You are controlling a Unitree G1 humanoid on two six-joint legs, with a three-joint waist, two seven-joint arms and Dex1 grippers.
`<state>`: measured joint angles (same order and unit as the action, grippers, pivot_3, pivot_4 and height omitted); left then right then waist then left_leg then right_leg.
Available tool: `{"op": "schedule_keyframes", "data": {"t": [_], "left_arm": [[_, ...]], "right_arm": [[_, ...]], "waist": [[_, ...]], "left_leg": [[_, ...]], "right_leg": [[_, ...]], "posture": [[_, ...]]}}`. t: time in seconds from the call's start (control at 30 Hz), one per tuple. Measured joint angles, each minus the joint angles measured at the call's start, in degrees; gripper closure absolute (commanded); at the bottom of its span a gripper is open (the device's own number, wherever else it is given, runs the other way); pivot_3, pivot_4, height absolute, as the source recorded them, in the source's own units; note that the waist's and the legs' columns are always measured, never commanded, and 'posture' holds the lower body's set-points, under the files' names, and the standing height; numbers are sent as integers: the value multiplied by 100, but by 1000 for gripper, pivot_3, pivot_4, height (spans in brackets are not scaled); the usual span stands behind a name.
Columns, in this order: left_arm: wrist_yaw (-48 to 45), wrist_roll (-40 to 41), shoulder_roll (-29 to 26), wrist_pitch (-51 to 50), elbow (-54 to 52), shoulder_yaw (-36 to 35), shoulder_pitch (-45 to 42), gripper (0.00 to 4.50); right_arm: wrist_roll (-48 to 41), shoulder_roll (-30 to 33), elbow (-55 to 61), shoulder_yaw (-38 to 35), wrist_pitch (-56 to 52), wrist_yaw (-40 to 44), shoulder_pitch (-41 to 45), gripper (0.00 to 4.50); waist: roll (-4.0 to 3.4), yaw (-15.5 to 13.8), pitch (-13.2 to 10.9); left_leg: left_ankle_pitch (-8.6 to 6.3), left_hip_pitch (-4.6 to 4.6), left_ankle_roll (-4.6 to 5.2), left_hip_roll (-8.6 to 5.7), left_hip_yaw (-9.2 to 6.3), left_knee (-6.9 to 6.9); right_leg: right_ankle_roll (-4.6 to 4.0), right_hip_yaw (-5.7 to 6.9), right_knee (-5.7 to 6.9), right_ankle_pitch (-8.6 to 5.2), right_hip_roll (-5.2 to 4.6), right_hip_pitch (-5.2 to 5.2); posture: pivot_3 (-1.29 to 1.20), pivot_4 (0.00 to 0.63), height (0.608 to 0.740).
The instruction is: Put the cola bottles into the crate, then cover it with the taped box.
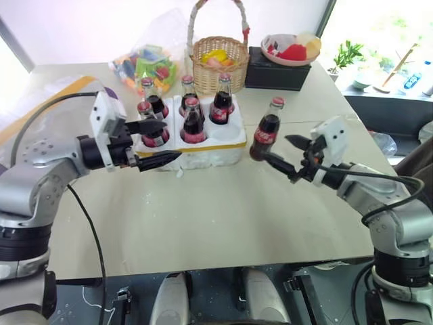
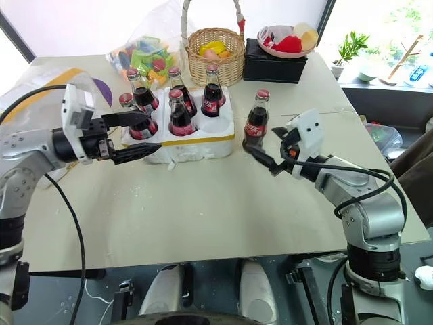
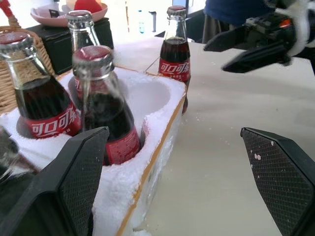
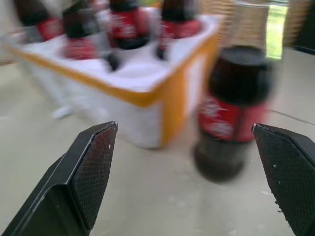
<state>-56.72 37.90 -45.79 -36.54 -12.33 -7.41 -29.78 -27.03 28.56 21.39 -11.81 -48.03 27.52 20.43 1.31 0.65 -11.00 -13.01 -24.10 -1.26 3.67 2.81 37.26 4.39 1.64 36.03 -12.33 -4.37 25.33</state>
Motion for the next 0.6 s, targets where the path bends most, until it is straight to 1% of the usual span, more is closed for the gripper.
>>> {"op": "schedule_keyframes", "data": {"t": [0.1, 0.27, 0.4, 0.5, 0.6], "left_arm": [[-44, -45, 2, 1, 54, 0, -63, 0], [-73, -116, 21, 4, 101, 8, -109, 0], [-64, -123, 21, 4, 95, -2, -100, 0], [-54, -125, 21, 12, 81, -15, -3, 0], [-33, -125, 20, 12, 59, -23, 35, 0]], "right_arm": [[118, -52, -338, 77, 244, -34, 99, 42], [258, -256, -1082, 344, 671, 11, 553, 42], [415, -467, -1769, 613, 1051, 114, 931, 42], [623, -616, -2501, 768, 1451, 162, 1255, 42], [772, -717, -3091, 818, 1735, 191, 1445, 865]], "waist": [[-1, 14, 0], [-1, 14, 0], [-1, 15, 0], [-2, 16, -1], [-2, 7, -1]], "left_leg": [[0, 0, 0, 0, 0, -3], [0, 0, 1, 0, 0, -3], [0, -2, 1, 0, -1, -3], [0, -3, 1, 0, -1, -3], [0, -6, 1, 0, -2, -2]], "right_leg": [[13, 0, 0, 6, 0, 1], [14, 0, 0, 7, 1, 1], [18, 0, 0, 9, 1, 1], [18, 0, 0, 9, 1, 2], [19, 0, 0, 10, 1, 3]], "posture": [[0, 150, 740], [0, 150, 740], [0, 150, 740], [0, 150, 740], [0, 150, 740]]}}
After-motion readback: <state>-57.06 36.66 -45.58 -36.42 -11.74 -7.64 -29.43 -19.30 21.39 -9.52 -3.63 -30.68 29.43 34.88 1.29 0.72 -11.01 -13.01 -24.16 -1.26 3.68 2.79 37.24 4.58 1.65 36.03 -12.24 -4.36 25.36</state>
